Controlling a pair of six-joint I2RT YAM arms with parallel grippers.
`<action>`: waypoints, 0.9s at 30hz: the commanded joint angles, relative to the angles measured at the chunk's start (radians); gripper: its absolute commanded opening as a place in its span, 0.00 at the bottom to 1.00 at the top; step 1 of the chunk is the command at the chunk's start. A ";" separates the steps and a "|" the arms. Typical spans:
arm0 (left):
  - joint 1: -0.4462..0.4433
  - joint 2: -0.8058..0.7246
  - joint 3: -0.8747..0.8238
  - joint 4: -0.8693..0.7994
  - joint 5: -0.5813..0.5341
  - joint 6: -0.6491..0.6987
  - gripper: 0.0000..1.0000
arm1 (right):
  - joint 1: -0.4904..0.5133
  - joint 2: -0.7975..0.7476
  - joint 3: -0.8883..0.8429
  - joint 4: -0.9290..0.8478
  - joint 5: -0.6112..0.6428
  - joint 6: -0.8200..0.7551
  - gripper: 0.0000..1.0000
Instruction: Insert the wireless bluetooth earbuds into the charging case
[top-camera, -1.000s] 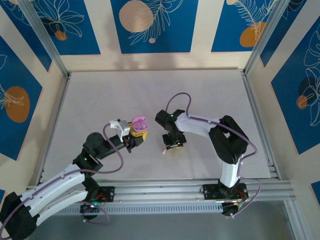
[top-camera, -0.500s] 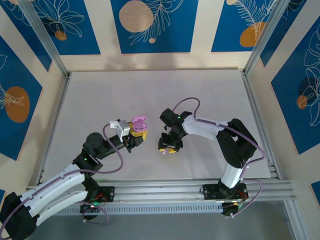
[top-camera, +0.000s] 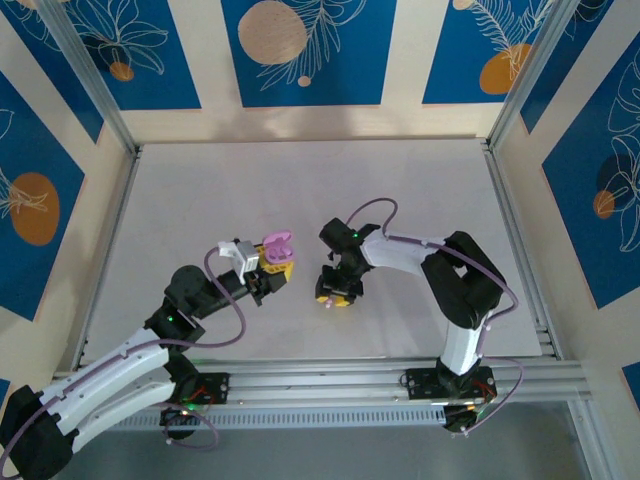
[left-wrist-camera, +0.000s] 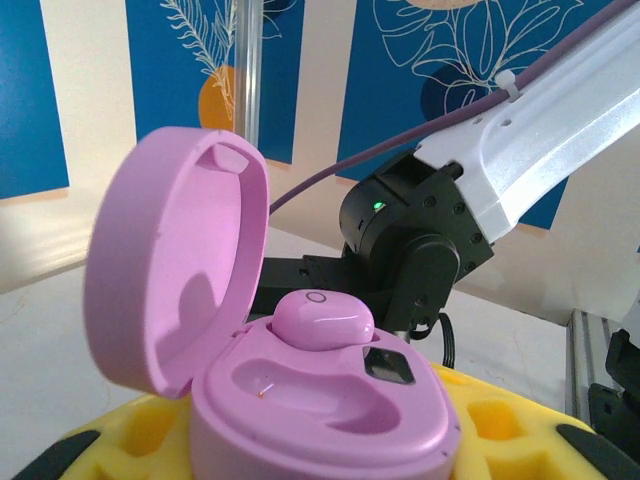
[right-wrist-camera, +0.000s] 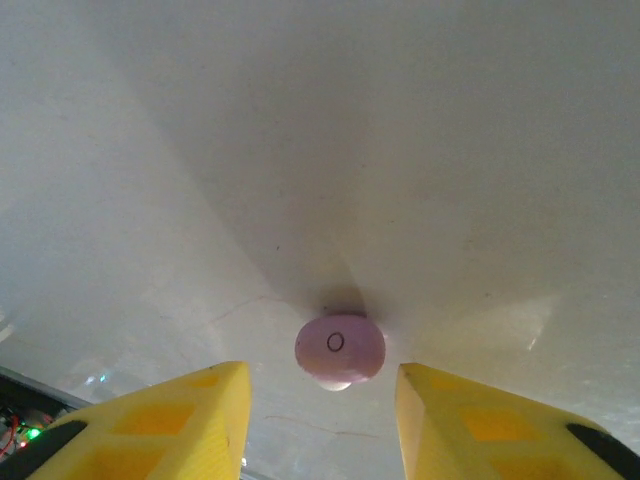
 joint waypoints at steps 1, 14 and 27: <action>-0.007 -0.016 0.012 0.037 -0.018 -0.004 0.20 | -0.002 0.022 0.022 -0.006 -0.004 -0.007 0.41; -0.006 -0.010 0.011 0.040 -0.020 -0.007 0.20 | 0.030 0.070 0.103 -0.078 0.100 -0.072 0.36; -0.007 -0.011 0.011 0.038 -0.020 -0.009 0.20 | 0.067 0.112 0.188 -0.184 0.223 -0.166 0.34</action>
